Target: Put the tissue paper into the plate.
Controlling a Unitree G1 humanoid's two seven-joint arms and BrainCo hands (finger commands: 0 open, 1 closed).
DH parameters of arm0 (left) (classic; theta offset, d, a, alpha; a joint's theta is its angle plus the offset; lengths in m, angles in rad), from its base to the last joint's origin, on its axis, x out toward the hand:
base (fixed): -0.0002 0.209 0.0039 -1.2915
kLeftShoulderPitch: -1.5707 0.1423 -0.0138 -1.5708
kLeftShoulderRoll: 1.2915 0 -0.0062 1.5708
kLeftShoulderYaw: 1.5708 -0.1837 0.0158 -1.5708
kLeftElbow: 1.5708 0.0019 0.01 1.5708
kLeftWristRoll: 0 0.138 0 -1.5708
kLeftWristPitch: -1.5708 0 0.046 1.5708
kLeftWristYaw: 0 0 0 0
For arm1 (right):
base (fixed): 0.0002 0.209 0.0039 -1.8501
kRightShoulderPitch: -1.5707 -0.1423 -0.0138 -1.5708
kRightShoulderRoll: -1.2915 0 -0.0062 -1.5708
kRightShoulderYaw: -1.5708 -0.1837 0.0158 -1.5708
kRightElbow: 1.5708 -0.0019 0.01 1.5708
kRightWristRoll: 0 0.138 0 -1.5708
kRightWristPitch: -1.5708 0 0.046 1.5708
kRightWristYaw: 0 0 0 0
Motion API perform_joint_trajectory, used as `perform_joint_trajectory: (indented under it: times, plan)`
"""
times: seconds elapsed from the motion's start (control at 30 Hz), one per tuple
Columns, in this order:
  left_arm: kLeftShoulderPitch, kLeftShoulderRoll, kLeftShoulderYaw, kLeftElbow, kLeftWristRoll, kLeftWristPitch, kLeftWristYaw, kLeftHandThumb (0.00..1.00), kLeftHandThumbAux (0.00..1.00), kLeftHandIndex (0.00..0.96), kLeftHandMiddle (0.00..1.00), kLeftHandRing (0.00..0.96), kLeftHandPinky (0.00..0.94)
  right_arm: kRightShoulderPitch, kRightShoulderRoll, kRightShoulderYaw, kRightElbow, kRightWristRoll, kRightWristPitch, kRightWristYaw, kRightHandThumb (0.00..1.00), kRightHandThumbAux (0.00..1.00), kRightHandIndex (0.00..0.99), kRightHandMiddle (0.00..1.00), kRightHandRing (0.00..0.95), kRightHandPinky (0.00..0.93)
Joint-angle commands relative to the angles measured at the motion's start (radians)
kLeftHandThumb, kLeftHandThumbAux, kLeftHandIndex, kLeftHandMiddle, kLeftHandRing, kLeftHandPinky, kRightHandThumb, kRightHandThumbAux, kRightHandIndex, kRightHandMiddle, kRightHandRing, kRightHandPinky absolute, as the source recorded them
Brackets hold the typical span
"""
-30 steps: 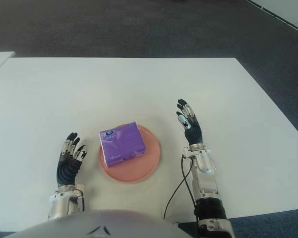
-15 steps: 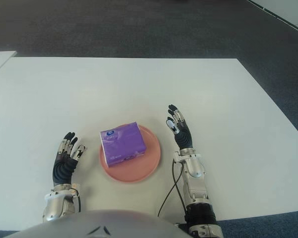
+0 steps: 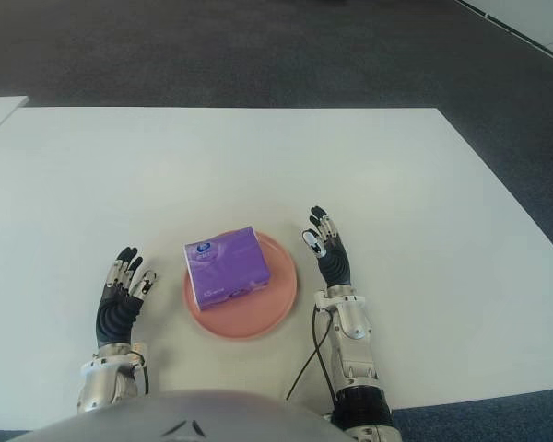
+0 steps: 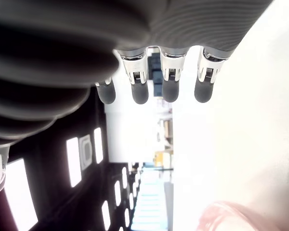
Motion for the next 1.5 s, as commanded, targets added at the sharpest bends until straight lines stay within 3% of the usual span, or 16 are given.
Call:
perform_joint_trajectory:
  times: [0.03,0.23,0.47,0.63,0.97,1.1,1.5]
  plan:
    - [0.019,0.004,-0.008,-0.012,0.006,0.031,-0.02,0.124,0.685,0.066,0.079,0.066,0.079,0.034,0.03,0.003,0.0,-0.001,0.038,-0.017,0.006,0.44,0.019,0.088,0.061,0.06]
    - [0.025,0.014,-0.007,-0.031,0.006,0.044,-0.036,0.13,0.667,0.067,0.08,0.067,0.077,0.065,0.064,-0.001,-0.004,-0.003,0.043,-0.041,0.027,0.46,0.024,0.091,0.067,0.075]
    - [0.021,0.026,-0.001,-0.044,0.01,0.066,-0.052,0.12,0.654,0.062,0.078,0.067,0.075,0.084,0.114,-0.01,-0.018,-0.024,0.064,-0.121,0.055,0.46,0.033,0.077,0.049,0.038]
    - [0.019,0.031,0.002,-0.047,0.018,0.075,-0.055,0.104,0.66,0.05,0.073,0.063,0.067,0.109,0.153,-0.018,-0.028,-0.02,0.067,-0.176,0.086,0.485,0.038,0.063,0.043,0.066]
    - [-0.009,0.02,0.001,-0.014,0.011,0.084,-0.054,0.101,0.66,0.044,0.07,0.057,0.056,0.108,0.177,-0.057,0.07,0.057,-0.023,-0.185,0.171,0.546,0.051,0.09,0.073,0.105]
    - [-0.05,0.012,0.004,0.054,0.033,0.077,-0.039,0.084,0.661,0.038,0.063,0.052,0.044,0.111,0.182,-0.055,0.1,0.064,-0.063,-0.194,0.195,0.56,0.053,0.092,0.077,0.108]
    - [-0.1,-0.008,-0.001,0.158,0.074,0.071,-0.015,0.055,0.685,0.032,0.036,0.026,0.021,0.143,0.186,-0.04,0.106,0.082,-0.098,-0.205,0.263,0.559,0.072,0.104,0.085,0.095]
